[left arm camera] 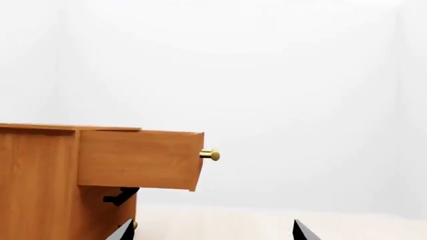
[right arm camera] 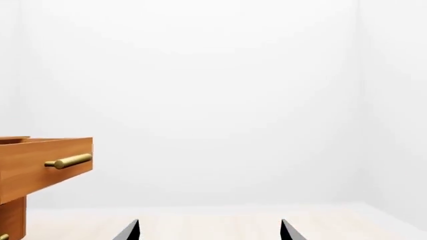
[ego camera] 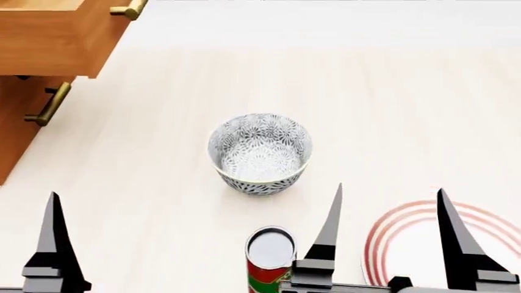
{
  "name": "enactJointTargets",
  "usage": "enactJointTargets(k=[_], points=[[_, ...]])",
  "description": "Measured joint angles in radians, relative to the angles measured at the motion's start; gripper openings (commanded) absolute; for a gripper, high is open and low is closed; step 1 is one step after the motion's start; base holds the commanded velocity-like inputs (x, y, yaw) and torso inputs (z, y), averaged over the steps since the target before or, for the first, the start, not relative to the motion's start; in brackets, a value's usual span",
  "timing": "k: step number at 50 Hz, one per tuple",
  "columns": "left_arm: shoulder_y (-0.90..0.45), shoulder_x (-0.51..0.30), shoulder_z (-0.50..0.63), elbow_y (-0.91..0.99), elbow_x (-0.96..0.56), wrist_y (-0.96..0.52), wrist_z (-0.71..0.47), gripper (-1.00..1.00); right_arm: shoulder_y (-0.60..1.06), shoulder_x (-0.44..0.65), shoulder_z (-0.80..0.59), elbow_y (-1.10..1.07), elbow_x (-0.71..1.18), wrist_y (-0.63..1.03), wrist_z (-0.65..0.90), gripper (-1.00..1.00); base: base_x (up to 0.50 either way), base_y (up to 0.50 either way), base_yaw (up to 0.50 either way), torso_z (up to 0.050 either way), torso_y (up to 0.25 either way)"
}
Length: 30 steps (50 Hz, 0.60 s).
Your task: Put the bowl on top of the cabinet.
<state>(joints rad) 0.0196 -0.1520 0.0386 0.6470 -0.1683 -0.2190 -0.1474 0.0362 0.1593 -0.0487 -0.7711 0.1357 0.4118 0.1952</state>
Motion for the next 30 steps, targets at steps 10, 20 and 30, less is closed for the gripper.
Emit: enactJointTargets(k=[10, 20, 30], points=[[0.003, -0.012, 0.006, 0.018, -0.010, -0.006, -0.013, 1.00, -0.001, 0.008, 0.001, -0.006, 0.015, 0.001, 0.011, 1.00, 0.50, 0.00, 0.00, 0.000, 0.000], [0.002, -0.022, 0.014, 0.021, -0.016, -0.006, -0.025, 1.00, -0.002, 0.014, 0.003, -0.001, 0.030, -0.004, 0.020, 1.00, 0.50, 0.00, 0.00, 0.000, 0.000], [0.000, -0.031, 0.020, 0.020, -0.022, -0.004, -0.035, 1.00, -0.002, 0.021, 0.005, 0.001, 0.042, -0.005, 0.031, 1.00, 0.44, 0.00, 0.00, 0.000, 0.002]])
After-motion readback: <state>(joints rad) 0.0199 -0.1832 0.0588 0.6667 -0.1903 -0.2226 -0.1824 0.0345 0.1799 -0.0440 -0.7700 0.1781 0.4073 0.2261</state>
